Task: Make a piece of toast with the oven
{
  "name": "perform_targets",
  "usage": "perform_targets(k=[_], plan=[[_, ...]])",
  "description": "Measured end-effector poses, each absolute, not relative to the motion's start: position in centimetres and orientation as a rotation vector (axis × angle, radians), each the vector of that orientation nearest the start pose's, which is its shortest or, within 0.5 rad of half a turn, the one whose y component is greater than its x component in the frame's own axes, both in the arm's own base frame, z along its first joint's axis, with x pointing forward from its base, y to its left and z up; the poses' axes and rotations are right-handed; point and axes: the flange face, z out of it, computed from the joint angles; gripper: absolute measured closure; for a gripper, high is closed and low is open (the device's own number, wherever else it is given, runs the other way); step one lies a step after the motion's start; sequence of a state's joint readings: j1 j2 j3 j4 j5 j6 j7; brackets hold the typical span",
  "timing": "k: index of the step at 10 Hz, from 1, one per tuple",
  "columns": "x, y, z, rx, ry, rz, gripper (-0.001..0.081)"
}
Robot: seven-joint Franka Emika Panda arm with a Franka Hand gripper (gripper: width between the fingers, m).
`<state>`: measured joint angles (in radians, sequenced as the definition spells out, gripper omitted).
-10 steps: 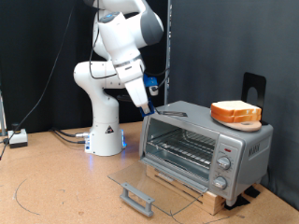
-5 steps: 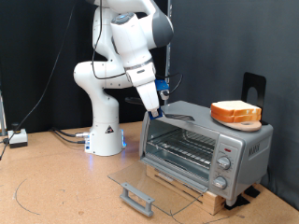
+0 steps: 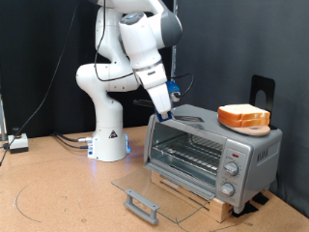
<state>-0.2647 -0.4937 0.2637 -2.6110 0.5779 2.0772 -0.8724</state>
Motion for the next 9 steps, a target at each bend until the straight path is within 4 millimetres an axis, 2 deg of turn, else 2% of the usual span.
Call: perform_targets(k=[9], plan=[[39.9, 6.1, 41.1, -2.675, -0.742, -0.229, 0.041]])
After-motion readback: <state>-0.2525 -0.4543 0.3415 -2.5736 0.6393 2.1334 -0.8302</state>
